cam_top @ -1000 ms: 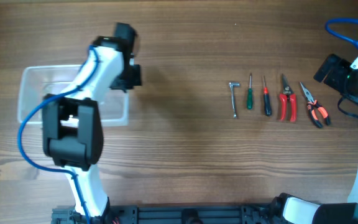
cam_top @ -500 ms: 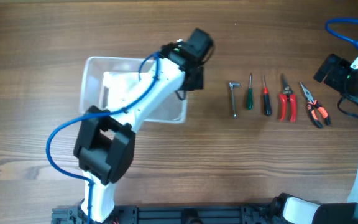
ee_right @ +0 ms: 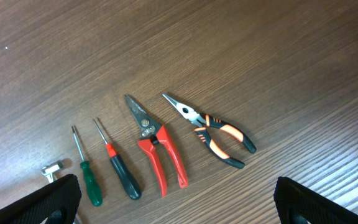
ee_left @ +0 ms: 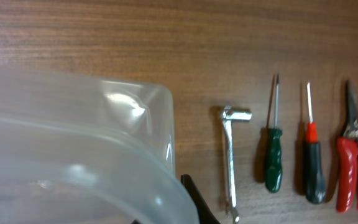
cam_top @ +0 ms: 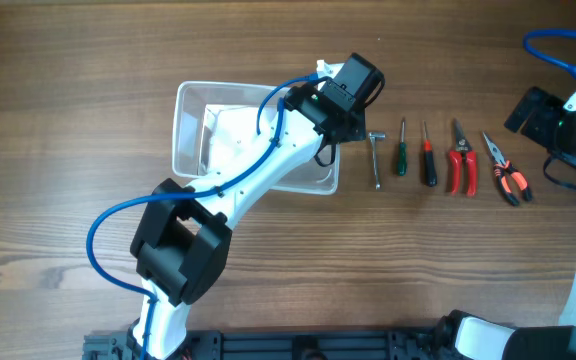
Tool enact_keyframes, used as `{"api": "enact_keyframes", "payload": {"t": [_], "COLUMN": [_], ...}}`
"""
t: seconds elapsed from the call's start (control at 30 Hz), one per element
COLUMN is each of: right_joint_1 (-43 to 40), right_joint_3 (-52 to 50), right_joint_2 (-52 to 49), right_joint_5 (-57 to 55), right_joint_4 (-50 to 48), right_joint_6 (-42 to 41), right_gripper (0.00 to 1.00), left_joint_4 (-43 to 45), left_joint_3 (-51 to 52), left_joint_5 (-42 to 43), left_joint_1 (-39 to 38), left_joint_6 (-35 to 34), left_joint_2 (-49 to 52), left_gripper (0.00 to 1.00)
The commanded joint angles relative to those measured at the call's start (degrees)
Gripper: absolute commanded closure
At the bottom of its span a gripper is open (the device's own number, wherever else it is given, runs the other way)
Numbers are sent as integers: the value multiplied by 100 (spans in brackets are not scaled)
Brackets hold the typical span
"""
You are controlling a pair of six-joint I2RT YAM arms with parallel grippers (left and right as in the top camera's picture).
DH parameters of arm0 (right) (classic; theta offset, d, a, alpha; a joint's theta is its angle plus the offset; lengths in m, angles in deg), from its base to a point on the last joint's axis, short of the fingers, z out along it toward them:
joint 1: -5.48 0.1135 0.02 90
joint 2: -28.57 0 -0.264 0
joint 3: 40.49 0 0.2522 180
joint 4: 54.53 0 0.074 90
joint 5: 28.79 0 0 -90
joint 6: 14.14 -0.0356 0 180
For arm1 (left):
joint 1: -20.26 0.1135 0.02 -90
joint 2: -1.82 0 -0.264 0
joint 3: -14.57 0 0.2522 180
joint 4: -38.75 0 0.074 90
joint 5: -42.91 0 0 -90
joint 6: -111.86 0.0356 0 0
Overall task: Pack container
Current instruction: 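Slide the clear container right with the left gripper toward the tools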
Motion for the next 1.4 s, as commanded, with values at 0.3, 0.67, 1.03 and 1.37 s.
{"api": "enact_keyframes", "payload": {"t": [0.3,0.67,1.03,1.37], "right_joint_1": [-13,-13,-13,-13], "right_joint_3": [116,116,116,116], "right_joint_2": [-48,-48,-48,-48], "right_joint_5": [166,358,358,356], "right_joint_4": [98,247,306,302], "right_joint_6": [9,7,9,9], "right_gripper": [0,0,0,0], "left_joint_4": [164,146,264,577], "left_joint_3": [-105,-105,-105,-105], "left_joint_5": [275,256,520,623], "left_joint_1": [-13,-2,-4,-2], "left_joint_6": [-739,-741,-739,-1414], "left_joint_2": [551,811,811,809], "left_gripper": [96,91,58,84]}}
